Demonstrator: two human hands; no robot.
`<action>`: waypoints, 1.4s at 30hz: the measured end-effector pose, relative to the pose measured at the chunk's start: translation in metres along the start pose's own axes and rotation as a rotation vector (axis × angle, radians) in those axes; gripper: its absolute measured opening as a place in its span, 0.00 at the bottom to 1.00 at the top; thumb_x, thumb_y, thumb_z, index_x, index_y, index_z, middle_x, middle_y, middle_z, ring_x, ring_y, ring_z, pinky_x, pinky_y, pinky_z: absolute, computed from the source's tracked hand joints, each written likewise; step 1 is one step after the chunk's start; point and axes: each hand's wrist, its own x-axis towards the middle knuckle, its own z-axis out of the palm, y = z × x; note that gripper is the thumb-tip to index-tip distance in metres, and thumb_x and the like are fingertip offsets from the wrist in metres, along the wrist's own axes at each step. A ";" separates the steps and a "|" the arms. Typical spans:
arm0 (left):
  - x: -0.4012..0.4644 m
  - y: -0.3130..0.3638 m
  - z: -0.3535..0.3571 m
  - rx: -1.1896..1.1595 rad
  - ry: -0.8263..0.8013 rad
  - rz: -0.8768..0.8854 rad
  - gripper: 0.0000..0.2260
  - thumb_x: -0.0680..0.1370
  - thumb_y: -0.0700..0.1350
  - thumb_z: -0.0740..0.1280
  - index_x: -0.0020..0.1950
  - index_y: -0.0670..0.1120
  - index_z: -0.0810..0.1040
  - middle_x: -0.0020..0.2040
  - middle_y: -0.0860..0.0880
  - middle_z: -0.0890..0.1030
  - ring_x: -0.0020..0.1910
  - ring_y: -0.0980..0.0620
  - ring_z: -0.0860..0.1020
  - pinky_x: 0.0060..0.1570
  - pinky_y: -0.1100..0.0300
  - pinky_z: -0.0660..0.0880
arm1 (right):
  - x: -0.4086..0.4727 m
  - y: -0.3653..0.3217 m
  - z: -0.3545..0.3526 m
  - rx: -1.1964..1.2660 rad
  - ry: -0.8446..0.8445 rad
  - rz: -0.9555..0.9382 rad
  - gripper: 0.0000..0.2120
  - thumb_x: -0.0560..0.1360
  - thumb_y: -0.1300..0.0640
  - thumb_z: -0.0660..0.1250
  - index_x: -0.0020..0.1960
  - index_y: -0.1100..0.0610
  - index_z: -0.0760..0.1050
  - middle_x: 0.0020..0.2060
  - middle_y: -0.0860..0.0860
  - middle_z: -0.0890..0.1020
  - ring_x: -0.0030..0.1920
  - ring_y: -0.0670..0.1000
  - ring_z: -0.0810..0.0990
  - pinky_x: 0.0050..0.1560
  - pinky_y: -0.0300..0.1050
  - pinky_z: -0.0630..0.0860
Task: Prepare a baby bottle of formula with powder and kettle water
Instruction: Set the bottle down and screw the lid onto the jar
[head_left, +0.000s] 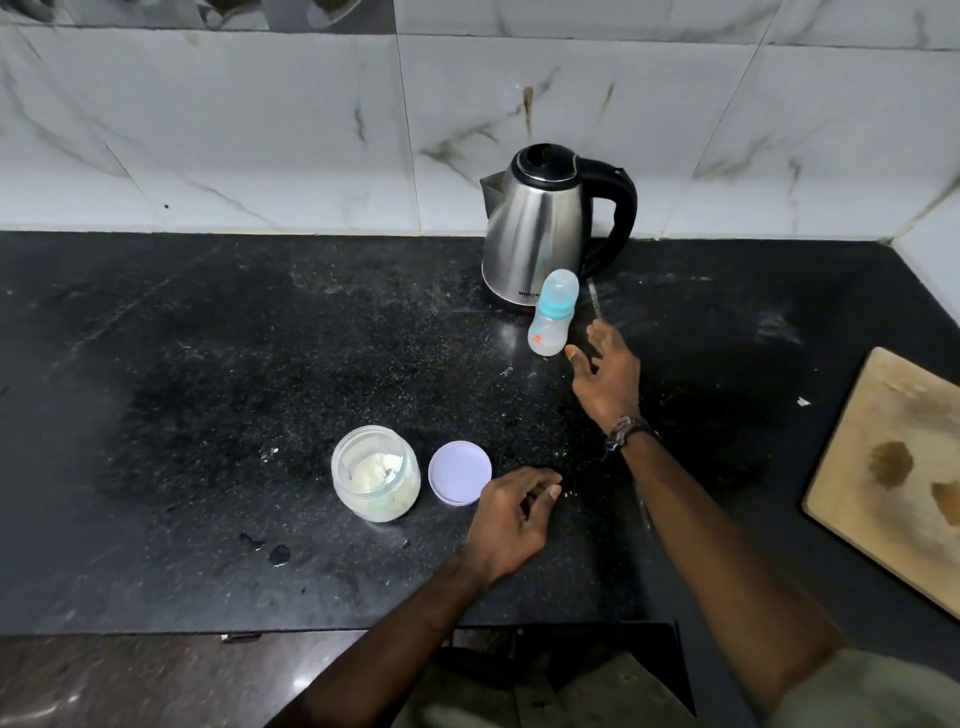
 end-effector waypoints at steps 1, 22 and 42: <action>0.000 0.001 -0.001 -0.024 0.011 -0.012 0.06 0.81 0.40 0.70 0.55 0.43 0.85 0.49 0.51 0.87 0.44 0.58 0.82 0.46 0.66 0.77 | -0.008 -0.004 -0.005 0.012 0.029 -0.034 0.24 0.77 0.63 0.70 0.71 0.64 0.70 0.64 0.59 0.80 0.64 0.54 0.80 0.63 0.51 0.78; -0.086 -0.013 -0.102 -0.086 0.441 -0.243 0.03 0.77 0.43 0.74 0.50 0.47 0.87 0.45 0.53 0.88 0.43 0.51 0.86 0.45 0.55 0.83 | -0.130 -0.049 0.051 -0.691 -0.650 -0.446 0.44 0.67 0.37 0.75 0.76 0.52 0.62 0.70 0.53 0.67 0.69 0.58 0.68 0.66 0.55 0.68; -0.067 -0.018 -0.137 0.010 0.468 -0.417 0.59 0.57 0.63 0.82 0.80 0.45 0.59 0.74 0.47 0.70 0.73 0.49 0.70 0.73 0.54 0.68 | -0.139 -0.045 0.039 -0.361 -0.452 -0.422 0.32 0.76 0.37 0.59 0.78 0.42 0.59 0.59 0.55 0.67 0.58 0.55 0.70 0.61 0.50 0.71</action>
